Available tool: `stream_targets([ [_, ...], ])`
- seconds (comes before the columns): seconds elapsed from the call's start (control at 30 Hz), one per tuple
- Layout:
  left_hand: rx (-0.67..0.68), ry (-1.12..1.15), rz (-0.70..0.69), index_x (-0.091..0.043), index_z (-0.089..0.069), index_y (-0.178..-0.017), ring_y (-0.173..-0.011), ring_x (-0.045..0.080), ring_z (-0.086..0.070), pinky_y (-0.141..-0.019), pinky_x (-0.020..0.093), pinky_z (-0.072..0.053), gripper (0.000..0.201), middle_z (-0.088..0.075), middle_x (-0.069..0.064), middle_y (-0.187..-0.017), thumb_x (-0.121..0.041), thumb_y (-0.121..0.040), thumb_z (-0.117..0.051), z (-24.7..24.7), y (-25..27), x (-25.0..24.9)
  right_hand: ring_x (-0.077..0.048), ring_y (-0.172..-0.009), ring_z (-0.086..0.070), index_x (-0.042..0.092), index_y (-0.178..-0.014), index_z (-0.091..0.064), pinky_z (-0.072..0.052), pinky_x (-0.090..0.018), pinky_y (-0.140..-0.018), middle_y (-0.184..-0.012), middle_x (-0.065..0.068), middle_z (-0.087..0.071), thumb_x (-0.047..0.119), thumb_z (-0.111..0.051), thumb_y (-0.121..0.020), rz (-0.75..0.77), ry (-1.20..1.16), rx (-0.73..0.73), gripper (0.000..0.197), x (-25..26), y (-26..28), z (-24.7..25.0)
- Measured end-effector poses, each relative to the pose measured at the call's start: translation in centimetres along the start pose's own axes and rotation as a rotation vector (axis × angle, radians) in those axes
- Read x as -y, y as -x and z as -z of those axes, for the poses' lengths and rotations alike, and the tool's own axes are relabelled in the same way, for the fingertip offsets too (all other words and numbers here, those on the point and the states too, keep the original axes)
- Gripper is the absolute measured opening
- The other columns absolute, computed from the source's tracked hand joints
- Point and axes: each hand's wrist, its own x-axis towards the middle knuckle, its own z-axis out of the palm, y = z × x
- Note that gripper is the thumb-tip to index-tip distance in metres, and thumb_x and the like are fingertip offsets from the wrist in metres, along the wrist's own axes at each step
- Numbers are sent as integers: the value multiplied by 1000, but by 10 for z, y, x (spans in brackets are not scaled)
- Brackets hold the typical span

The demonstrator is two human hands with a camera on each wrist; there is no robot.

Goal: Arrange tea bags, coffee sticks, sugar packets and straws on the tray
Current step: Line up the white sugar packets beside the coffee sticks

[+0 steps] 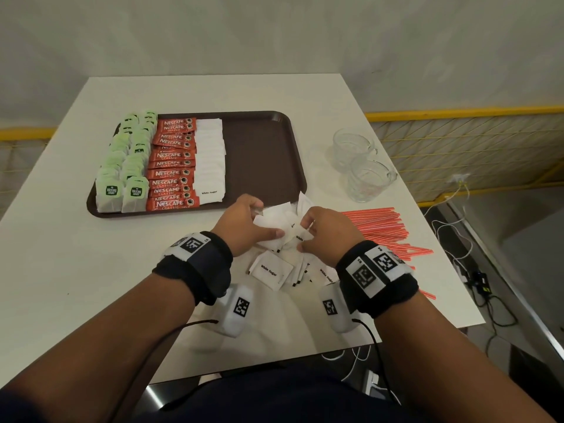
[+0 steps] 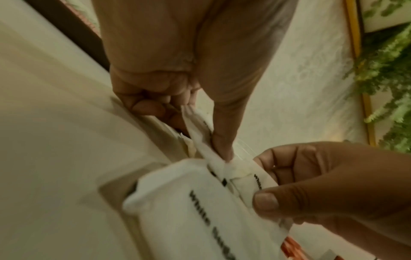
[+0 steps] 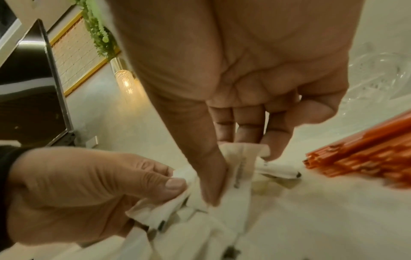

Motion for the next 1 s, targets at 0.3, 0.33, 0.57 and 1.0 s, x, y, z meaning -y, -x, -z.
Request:
stream_targets([
  [0.3,64,-16,-74,-11,-61,-97,-87,23,-64,-77,41,-53,36,-67,5,-94,-37,-80,-78,12,4,5,-16,-69,-59,17,-95,-60,-48,-27,-57,-79,3,-58,14,-62,-87,31,-181,-35,9,-8,-9,15],
  [0.33,80,-16,-70,-11,-60,-99,-88,24,-64,-80,44,-53,36,-66,6,-96,-37,-82,-76,14,6,5,-20,-70,-64,16,-96,-58,-56,-34,-61,-82,-1,-61,14,-61,-88,18,-230,-30,9,-9,-9,17],
  [0.57,67,168,4,-18,-52,-114,-96,19,-64,-86,41,-57,32,-64,1,-108,-30,-89,-69,34,10,15,-19,-64,-71,14,-103,-58,-53,-28,-57,-94,-15,-69,16,-62,-92,55,-432,4,11,2,-13,25],
  [1.0,105,1058,140,-17,-48,-132,-106,27,-69,-81,44,-59,42,-63,6,-128,-4,-94,-60,78,20,31,-12,-65,-61,7,-92,-67,-51,-21,-55,-86,-12,-72,17,-79,-79,226,-492,45,20,79,-49,0],
])
